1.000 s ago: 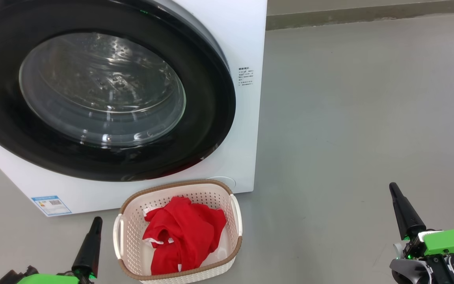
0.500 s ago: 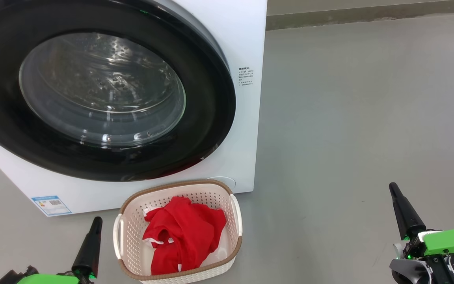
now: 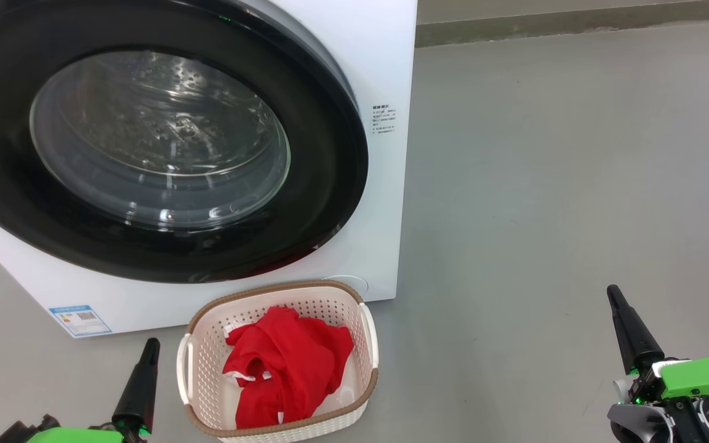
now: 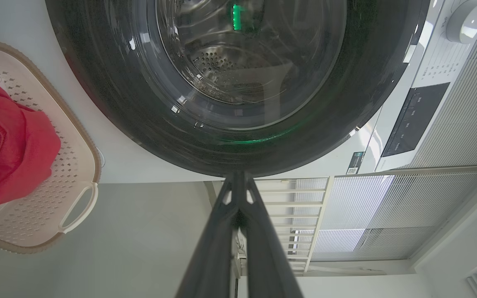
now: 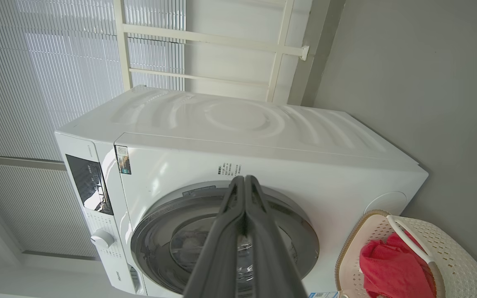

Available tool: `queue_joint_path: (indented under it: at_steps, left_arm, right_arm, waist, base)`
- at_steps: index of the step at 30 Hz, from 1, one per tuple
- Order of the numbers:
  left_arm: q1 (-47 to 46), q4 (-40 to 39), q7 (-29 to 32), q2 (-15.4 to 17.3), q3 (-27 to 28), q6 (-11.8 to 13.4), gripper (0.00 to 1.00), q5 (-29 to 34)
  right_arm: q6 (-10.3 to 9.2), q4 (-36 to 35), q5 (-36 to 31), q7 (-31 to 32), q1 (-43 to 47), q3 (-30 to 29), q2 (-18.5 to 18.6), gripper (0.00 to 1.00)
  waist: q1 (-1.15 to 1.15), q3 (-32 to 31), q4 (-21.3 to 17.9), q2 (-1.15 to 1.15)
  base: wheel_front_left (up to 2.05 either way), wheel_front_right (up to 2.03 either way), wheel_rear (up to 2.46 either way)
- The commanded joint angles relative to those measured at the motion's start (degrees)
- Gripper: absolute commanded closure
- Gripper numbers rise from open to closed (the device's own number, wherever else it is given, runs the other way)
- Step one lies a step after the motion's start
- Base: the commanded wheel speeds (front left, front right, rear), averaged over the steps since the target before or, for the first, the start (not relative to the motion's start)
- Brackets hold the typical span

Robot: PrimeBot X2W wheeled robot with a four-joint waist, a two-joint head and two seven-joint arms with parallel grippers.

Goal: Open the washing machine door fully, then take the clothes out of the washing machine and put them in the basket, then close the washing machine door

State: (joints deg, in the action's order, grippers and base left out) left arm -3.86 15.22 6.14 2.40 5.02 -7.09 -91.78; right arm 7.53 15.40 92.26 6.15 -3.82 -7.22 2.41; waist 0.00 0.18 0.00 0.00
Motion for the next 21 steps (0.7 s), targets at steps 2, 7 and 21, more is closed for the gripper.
queue_joint_path:
  at_steps: [2, 7, 21]
  left_arm:
    - [-2.3, -1.2, 0.3, 0.5, 1.5, -0.4, 1.00, -0.4]
    - [-2.3, -1.2, 0.3, 0.5, 1.5, -0.4, 1.00, -0.4]
    - [-2.3, -1.2, 0.3, 0.5, 1.5, -0.4, 1.00, -0.4]
  right_arm:
    - [-0.04, -1.4, -0.1, 0.4, -2.4, 0.7, 0.5, 1.00]
    - [-0.04, -1.4, -0.1, 0.4, -2.4, 0.7, 0.5, 1.00]
    - [-0.04, -1.4, -0.1, 0.4, -2.4, 0.7, 0.5, 1.00]
  waist:
    - [0.00, 0.0, 0.0, 0.00]
    - [0.00, 0.0, 0.0, 0.00]
    - [0.00, 0.0, 0.0, 0.00]
  base:
    - [0.00, 0.00, 0.00]
    - [0.00, 0.00, 0.00]
    - [0.00, 0.00, 0.00]
